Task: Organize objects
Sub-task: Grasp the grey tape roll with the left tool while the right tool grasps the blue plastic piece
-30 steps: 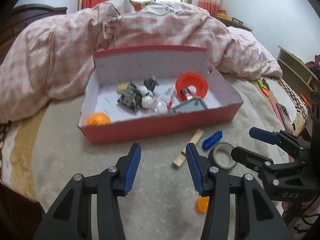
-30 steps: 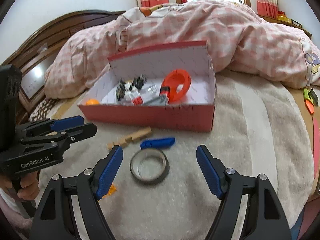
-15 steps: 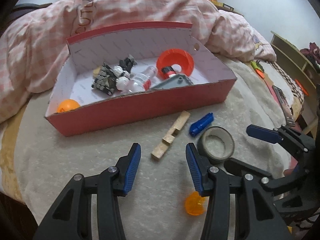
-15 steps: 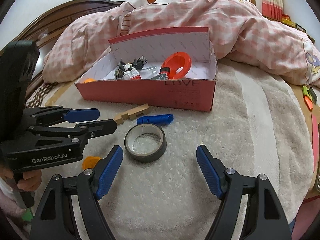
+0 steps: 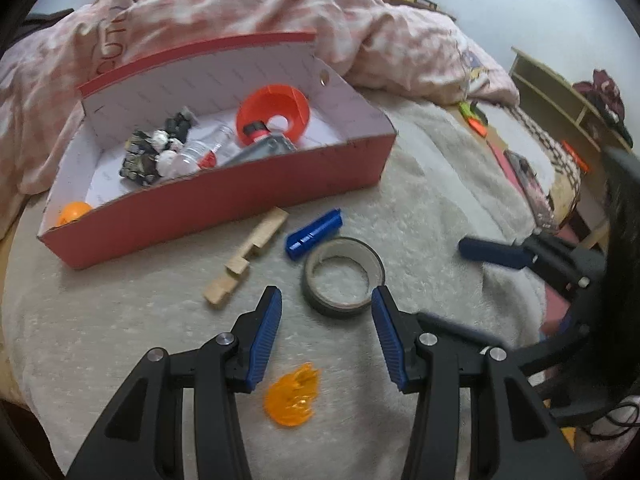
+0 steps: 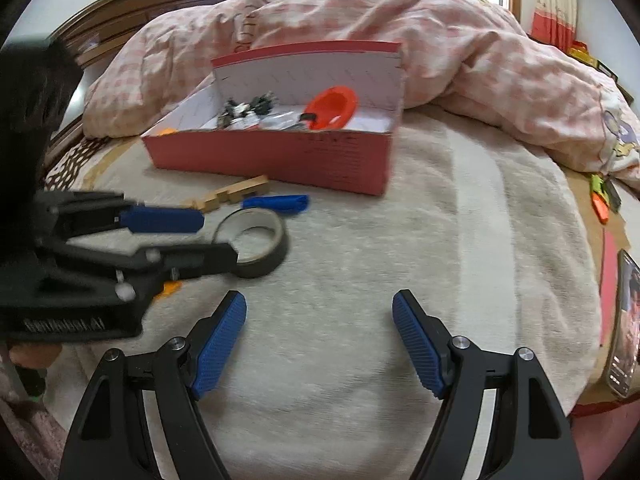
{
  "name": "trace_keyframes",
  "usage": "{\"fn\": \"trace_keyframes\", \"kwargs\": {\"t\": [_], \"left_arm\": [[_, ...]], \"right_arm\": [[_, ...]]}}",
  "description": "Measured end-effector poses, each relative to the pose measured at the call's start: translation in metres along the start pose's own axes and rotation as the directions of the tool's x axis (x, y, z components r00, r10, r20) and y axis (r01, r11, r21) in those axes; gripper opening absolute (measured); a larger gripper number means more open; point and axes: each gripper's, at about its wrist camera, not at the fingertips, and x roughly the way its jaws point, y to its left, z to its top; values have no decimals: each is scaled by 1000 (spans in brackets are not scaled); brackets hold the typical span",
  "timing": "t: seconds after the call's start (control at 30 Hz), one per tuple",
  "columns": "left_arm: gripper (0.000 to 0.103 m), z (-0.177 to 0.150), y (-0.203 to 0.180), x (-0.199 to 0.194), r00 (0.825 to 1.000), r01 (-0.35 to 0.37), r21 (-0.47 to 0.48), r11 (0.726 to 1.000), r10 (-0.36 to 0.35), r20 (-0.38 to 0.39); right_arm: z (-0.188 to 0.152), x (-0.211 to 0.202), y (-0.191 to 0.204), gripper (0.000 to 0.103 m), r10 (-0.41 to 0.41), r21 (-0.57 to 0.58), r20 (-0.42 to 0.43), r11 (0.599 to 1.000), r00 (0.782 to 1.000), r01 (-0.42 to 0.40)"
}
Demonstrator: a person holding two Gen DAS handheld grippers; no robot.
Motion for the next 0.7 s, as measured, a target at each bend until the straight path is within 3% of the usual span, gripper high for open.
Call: {"fn": "trace_keyframes", "kwargs": {"t": [0.2, 0.43, 0.7], "left_arm": [[47, 4, -6, 11, 1000, 5, -32, 999, -5, -13], [50, 5, -18, 23, 997, -73, 11, 997, 73, -4], [49, 4, -4, 4, 997, -69, -16, 998, 69, 36]], "right_arm": [[4, -1, -12, 77, -47, -24, -15, 999, 999, 46], [-4, 5, -19, 77, -65, -41, -51, 997, 997, 63], [0, 9, -17, 77, -67, -48, -51, 997, 996, 65]]}}
